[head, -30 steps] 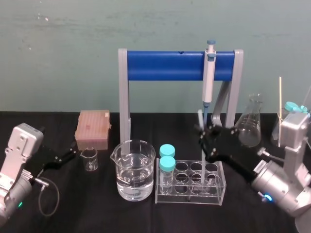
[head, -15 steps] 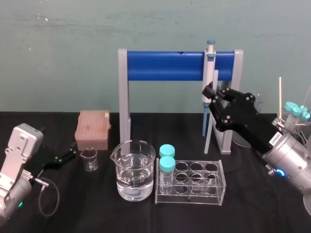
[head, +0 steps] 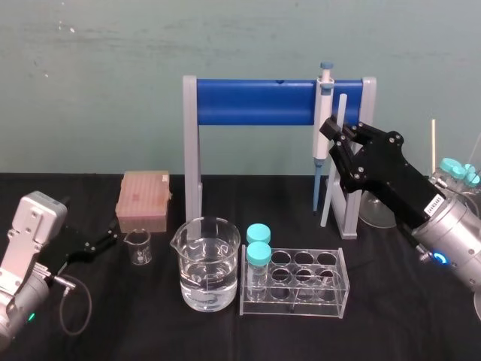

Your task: Pick up the stirring rod with one hand, then place it down.

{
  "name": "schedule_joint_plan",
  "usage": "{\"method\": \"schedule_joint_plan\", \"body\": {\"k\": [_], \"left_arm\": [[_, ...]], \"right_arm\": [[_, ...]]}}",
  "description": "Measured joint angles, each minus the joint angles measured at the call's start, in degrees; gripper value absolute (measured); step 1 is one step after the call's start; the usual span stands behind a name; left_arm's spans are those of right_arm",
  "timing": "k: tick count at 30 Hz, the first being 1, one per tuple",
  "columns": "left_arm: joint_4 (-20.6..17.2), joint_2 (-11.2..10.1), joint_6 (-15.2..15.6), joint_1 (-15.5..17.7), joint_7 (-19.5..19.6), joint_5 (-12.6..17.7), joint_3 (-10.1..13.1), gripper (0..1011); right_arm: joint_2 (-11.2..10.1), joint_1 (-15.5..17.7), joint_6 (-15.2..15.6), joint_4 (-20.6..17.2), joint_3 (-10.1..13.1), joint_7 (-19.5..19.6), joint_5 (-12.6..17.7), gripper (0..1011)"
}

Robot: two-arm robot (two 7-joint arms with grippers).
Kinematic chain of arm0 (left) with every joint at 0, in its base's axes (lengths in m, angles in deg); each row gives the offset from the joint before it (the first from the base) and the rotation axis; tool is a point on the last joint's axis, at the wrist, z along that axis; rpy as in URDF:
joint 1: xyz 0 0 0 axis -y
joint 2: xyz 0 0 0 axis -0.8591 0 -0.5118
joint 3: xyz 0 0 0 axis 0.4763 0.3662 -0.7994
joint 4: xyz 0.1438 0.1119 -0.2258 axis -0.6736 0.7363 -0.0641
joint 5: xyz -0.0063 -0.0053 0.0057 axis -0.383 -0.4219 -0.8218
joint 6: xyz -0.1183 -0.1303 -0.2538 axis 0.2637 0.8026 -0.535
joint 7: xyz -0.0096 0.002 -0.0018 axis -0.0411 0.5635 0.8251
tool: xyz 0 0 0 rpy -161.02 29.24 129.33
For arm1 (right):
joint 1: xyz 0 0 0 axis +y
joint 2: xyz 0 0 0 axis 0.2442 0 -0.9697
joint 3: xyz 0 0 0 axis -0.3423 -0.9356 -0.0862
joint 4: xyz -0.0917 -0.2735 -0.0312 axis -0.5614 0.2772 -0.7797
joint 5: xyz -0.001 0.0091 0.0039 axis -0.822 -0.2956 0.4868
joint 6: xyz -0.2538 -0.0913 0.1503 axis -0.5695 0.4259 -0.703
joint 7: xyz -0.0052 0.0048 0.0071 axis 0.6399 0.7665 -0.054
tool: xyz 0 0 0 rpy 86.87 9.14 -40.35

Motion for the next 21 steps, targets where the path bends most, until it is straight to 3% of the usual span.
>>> {"method": "schedule_joint_plan", "body": {"k": [21], "left_arm": [[0.00,0.00,0.00,0.00,0.00,0.00,0.00,1000]], "right_arm": [[0.49,-0.60,0.37,1.20,-0.40,0.27,-0.24,72]]}}
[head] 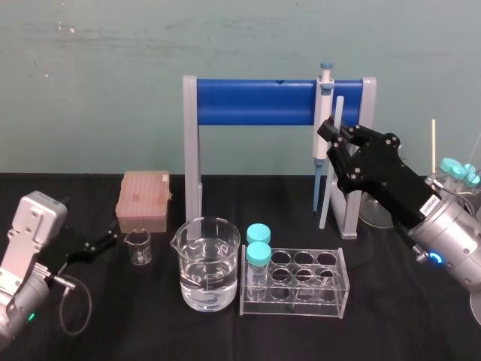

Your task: Pick up the stirring rod with one hand, then place it down.

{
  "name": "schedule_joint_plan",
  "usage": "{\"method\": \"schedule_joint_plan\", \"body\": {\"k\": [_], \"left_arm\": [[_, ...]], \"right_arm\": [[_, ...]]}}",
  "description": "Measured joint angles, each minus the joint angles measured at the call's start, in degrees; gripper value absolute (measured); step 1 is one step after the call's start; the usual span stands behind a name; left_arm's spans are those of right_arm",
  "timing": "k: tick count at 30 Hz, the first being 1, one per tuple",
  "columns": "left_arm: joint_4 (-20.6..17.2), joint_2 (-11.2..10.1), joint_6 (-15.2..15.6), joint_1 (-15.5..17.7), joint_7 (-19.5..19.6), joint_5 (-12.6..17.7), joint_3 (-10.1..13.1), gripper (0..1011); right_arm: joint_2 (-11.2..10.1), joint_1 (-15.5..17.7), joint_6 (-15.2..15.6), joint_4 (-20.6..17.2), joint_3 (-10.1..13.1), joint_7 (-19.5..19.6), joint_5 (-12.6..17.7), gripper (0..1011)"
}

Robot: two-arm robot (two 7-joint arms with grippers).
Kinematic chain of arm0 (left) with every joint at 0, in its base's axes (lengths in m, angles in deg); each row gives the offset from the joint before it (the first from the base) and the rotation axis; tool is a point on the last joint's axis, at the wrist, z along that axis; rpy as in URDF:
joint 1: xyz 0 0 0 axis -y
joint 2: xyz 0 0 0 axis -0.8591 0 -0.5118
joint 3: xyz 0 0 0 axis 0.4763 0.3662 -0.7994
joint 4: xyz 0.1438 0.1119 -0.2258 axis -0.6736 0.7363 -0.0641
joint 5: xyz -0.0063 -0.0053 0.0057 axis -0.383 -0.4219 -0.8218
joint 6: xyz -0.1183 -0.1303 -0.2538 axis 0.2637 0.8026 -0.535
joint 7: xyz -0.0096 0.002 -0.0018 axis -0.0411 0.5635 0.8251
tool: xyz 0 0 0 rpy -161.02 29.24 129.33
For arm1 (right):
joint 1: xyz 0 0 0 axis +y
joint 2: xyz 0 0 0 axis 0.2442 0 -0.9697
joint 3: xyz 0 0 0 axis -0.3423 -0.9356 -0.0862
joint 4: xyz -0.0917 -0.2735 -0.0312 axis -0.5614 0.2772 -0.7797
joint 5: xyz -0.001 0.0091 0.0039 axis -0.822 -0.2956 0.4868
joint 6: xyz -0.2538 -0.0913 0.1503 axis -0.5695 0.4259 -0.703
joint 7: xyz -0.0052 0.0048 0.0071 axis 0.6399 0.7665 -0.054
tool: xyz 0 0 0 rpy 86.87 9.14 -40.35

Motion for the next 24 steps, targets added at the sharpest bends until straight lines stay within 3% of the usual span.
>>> {"method": "schedule_joint_plan", "body": {"k": [24], "left_arm": [[0.00,0.00,0.00,0.00,0.00,0.00,0.00,1000]], "right_arm": [[0.44,-0.78,0.27,0.87,-0.60,-0.03,-0.17,72]]}}
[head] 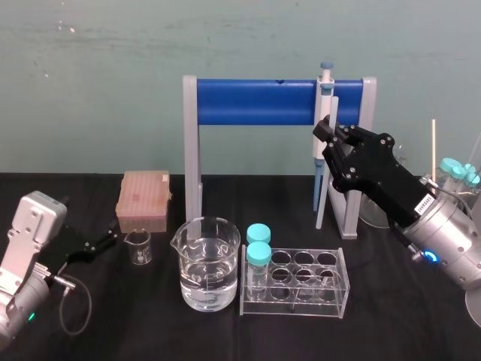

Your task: Pick up the stirring rod with one hand, then place it down.

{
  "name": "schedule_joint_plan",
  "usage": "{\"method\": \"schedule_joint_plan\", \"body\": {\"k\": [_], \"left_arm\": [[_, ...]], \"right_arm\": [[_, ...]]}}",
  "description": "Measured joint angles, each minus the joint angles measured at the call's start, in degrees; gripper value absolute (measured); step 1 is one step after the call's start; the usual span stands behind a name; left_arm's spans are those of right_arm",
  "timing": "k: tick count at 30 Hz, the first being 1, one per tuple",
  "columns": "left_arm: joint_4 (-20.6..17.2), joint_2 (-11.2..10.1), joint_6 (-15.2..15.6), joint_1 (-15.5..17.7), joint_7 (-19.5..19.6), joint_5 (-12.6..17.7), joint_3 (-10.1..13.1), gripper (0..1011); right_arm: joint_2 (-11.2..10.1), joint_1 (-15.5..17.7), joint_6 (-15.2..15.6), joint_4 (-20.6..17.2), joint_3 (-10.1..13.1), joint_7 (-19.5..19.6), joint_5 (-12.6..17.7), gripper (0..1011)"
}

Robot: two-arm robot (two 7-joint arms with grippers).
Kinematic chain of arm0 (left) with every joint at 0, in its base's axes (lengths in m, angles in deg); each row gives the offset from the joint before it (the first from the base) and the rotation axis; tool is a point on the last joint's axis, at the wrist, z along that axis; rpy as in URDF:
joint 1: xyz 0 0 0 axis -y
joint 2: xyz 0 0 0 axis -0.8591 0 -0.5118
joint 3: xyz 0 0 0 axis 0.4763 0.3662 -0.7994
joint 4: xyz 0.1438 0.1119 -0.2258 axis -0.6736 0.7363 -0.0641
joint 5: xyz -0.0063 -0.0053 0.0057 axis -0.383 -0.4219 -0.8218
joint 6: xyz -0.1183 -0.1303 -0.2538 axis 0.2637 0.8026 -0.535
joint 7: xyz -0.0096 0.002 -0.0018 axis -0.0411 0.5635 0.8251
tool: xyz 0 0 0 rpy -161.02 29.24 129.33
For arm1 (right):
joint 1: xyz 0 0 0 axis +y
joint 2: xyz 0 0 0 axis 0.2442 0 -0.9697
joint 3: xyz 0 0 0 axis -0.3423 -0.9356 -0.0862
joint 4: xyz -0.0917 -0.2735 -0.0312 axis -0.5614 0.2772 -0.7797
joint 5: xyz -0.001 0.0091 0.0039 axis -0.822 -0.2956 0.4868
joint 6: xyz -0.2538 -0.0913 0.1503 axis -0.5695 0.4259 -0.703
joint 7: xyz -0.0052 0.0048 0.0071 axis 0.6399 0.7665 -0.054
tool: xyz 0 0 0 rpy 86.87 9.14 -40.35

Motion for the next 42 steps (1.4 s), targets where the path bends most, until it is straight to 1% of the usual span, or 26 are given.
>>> {"method": "schedule_joint_plan", "body": {"k": [35,42], "left_arm": [[0.00,0.00,0.00,0.00,0.00,0.00,0.00,1000],[0.00,0.00,0.00,0.00,0.00,0.00,0.00,1000]], "right_arm": [[-0.06,0.29,0.42,0.02,-0.42,0.11,-0.09,72],[-0.11,0.62,0.95,1.16,-1.28,-0.42,0.02,72]]}}
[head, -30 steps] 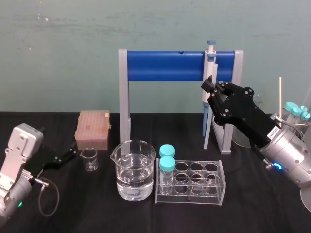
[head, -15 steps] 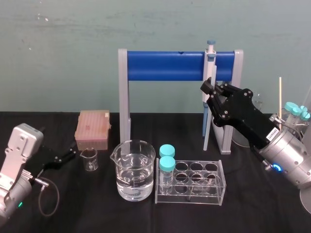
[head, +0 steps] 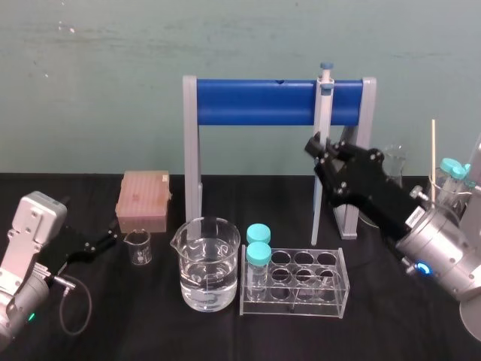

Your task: Pick up the stirring rod with one hand, then place it down.

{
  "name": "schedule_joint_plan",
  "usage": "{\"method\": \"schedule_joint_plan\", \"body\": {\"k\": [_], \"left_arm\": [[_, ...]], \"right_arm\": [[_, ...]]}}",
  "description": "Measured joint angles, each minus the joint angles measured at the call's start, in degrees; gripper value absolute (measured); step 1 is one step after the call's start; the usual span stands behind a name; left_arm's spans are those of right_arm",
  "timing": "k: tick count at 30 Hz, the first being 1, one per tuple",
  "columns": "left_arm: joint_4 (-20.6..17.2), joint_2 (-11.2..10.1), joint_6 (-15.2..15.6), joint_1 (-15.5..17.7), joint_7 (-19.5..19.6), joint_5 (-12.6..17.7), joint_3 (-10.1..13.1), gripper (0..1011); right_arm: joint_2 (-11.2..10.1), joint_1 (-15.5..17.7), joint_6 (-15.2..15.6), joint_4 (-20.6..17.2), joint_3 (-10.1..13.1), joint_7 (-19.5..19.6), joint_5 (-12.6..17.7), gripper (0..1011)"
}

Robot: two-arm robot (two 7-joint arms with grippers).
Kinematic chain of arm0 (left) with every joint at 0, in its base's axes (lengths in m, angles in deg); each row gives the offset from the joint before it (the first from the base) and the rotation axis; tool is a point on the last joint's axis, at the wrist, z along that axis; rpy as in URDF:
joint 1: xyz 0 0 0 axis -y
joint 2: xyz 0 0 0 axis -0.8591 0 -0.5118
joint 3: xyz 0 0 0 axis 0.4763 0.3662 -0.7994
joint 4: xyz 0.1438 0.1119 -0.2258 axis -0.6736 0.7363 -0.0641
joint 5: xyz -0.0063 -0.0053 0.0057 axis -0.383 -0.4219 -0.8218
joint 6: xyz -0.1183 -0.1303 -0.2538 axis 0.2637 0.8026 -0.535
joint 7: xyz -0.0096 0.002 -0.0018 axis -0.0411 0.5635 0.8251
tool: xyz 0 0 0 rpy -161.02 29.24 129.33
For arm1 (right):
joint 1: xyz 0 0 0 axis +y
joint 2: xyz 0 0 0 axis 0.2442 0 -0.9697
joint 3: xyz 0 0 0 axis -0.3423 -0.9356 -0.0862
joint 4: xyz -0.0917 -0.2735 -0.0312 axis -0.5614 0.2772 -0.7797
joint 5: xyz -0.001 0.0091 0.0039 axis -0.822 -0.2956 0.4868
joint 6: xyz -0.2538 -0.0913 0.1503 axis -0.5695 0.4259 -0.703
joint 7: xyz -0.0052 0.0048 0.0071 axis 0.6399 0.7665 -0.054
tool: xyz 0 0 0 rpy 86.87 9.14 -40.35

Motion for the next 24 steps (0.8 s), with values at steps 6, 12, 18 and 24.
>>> {"method": "schedule_joint_plan", "body": {"k": [6,12,18,24], "left_arm": [[0.00,0.00,0.00,0.00,0.00,0.00,0.00,1000],[0.00,0.00,0.00,0.00,0.00,0.00,0.00,1000],[0.00,0.00,0.00,0.00,0.00,0.00,0.00,1000],[0.00,0.00,0.00,0.00,0.00,0.00,0.00,1000]], "right_arm": [[-0.64,1.03,0.83,1.11,-1.10,-0.54,-0.38,72],[-0.74,1.39,1.09,2.83,-1.80,-0.68,-0.86,71],[0.11,0.52,0.12,5.48,-2.57,-1.18,-1.50,72],[1.08,-0.68,-1.07,7.86,-3.20,-1.83,-2.12,72]]}}
